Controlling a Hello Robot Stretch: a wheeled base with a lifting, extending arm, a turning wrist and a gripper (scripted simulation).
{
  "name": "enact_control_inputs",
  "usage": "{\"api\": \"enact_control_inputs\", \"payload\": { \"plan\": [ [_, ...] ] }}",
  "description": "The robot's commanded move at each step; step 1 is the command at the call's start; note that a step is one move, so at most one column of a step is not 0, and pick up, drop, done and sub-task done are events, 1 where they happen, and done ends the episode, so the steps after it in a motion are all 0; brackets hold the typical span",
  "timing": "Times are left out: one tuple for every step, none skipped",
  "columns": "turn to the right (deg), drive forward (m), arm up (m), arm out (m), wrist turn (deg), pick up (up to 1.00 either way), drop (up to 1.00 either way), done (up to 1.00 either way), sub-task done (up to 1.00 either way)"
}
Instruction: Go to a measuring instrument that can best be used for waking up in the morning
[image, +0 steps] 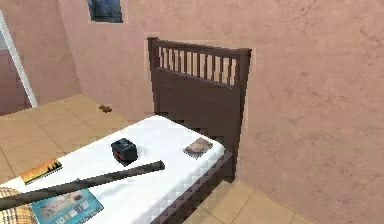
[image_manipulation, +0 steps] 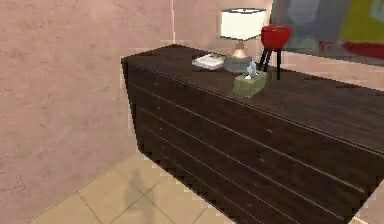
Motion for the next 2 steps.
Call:
{"api": "enact_control_inputs", "payload": {
  "plan": [
    [-21.0, 0.0, 0.0, 0.0, 0.0, 0.0, 0.0, 0.0, 0.0],
    [0.0, 0.0, 0.0, 0.0, 0.0, 0.0, 0.0, 1.0, 0.0]
  ]
}}
